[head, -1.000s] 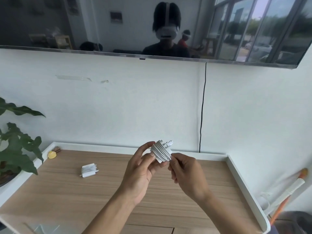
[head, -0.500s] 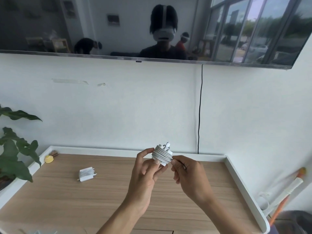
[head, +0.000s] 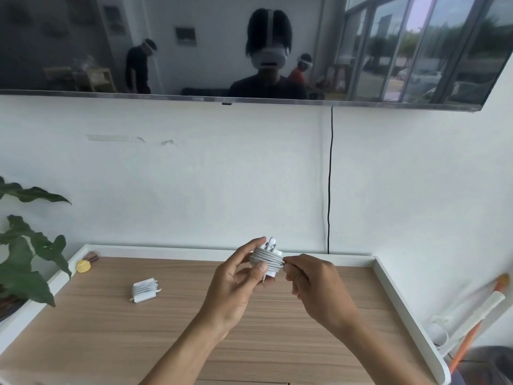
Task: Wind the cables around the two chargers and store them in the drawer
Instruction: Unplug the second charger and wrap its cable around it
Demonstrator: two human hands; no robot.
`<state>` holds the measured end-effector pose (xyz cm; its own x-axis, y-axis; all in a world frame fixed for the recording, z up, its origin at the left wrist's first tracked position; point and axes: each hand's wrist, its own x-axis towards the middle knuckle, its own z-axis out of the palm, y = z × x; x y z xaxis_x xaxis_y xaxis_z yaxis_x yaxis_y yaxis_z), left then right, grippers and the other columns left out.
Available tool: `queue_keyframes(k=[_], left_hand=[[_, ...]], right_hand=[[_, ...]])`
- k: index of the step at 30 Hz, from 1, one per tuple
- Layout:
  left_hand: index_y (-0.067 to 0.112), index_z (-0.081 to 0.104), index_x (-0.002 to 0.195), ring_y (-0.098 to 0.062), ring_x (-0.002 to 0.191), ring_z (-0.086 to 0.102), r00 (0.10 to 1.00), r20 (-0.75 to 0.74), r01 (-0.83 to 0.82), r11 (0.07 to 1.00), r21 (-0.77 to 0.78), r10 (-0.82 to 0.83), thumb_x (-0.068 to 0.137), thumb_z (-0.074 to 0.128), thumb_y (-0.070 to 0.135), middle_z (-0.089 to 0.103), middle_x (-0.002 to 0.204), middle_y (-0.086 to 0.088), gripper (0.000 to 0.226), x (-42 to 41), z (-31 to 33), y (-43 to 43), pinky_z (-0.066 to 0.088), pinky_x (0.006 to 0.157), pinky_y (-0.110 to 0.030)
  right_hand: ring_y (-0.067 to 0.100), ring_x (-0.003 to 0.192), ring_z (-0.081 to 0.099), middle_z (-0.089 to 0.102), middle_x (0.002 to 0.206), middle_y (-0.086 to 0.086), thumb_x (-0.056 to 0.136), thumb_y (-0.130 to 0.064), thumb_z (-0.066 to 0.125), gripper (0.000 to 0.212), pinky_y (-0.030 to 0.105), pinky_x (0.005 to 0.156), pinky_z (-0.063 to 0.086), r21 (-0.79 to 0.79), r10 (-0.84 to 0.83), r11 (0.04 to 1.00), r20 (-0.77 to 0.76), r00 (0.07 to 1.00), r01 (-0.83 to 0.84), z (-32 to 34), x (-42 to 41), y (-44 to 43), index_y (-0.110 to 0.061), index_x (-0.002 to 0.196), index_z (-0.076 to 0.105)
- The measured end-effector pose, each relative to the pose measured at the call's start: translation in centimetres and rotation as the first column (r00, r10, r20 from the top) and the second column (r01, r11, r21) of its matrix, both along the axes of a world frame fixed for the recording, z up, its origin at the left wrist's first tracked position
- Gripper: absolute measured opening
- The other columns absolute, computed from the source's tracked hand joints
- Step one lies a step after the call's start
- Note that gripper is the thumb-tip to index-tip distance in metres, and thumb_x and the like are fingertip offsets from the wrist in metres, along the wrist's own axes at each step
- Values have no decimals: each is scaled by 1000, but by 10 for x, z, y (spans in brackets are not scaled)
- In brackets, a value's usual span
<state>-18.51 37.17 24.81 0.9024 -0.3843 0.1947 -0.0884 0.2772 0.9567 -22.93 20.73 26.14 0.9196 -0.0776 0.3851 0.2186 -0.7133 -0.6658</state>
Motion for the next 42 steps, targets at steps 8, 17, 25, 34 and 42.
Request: queue_keyframes(k=[8, 17, 25, 34, 42], left_hand=[[14, 61, 123, -28, 99, 68, 987, -156, 0, 969, -245, -39, 86, 61, 11, 69, 107, -20, 37, -3, 2, 1, 57, 83, -41], [13, 64, 121, -27, 97, 67, 981, -165, 49, 949, -310, -105, 81, 67, 14, 66, 105, -23, 40, -6, 12, 1, 57, 80, -39], [10, 60, 124, -24, 90, 68, 987, -153, 9, 970, -242, -47, 82, 61, 9, 66, 99, -25, 42, -8, 14, -3, 58, 78, -37], [12, 63, 120, -26, 89, 65, 988, -147, 14, 966, -257, -53, 83, 64, 9, 65, 94, -22, 37, -8, 23, -5, 57, 78, -36], [10, 63, 119, -26, 86, 62, 983, -181, 0, 972, -234, -44, 80, 62, 9, 61, 93, -23, 38, -5, 22, -6, 58, 78, -37]], right_hand=[[14, 58, 62, 67, 63, 3, 88, -12, 65, 8, 17, 62, 49, 504, 113, 860, -27, 993, -84, 19, -7, 3, -18, 93, 67], [18, 70, 66, 70, 89, -5, 93, -1, 54, 25, 24, 68, 53, 454, 90, 882, 98, 991, -126, 30, -5, -7, -20, 89, 69], [14, 62, 62, 66, 75, -9, 90, -11, 63, 17, 16, 62, 48, 386, 21, 920, 127, 992, -69, 26, -3, -2, -24, 99, 60], [13, 65, 62, 70, 84, -7, 89, -11, 63, 18, 17, 65, 50, 555, -6, 827, 159, 987, -85, 20, -3, -3, -27, 95, 70], [14, 66, 63, 70, 82, -8, 87, -12, 67, 23, 23, 67, 53, 459, -23, 888, 128, 992, -39, 10, -3, -4, -33, 93, 69]])
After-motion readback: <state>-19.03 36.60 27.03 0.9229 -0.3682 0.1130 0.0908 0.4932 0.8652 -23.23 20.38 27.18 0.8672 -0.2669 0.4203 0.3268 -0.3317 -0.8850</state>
